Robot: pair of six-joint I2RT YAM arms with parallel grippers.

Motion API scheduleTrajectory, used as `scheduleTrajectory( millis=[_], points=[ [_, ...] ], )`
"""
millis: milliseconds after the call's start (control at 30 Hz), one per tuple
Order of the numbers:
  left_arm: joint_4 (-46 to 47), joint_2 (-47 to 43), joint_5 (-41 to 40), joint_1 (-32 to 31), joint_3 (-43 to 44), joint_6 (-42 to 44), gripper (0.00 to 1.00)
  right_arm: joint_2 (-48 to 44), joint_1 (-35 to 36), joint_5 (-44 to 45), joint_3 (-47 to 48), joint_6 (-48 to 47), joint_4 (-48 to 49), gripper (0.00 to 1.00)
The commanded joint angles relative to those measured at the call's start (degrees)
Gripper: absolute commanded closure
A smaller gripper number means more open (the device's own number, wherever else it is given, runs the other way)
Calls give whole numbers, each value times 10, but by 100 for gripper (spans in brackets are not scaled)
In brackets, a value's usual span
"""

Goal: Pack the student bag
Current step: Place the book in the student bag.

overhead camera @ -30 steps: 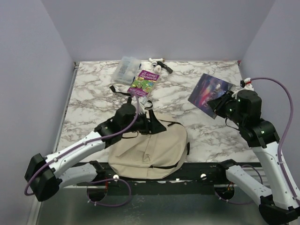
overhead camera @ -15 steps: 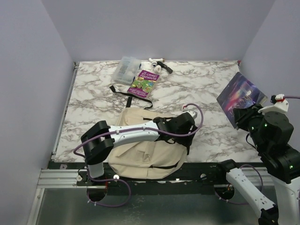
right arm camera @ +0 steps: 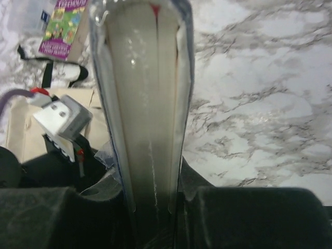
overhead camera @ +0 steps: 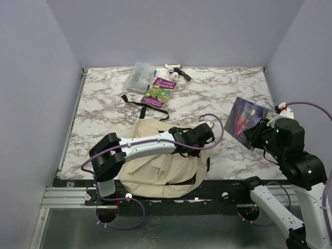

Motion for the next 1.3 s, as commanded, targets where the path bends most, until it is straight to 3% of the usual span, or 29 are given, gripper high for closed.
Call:
scheduleTrajectory(
  millis=[0, 367, 600, 1267],
  points=[
    [-20, -110, -43, 28, -34, 11, 100, 25, 2, -144, -5, 3, 30, 100],
    [25, -322, 6, 111, -113, 51, 100, 70, 2, -405, -24, 97, 54, 100],
    [47, -393, 27, 122, -122, 65, 100, 59, 1, -552, -130, 159, 135, 100],
    [78, -373, 83, 127, -127, 48, 100, 47, 2, -596, -277, 146, 212, 100]
  ],
)
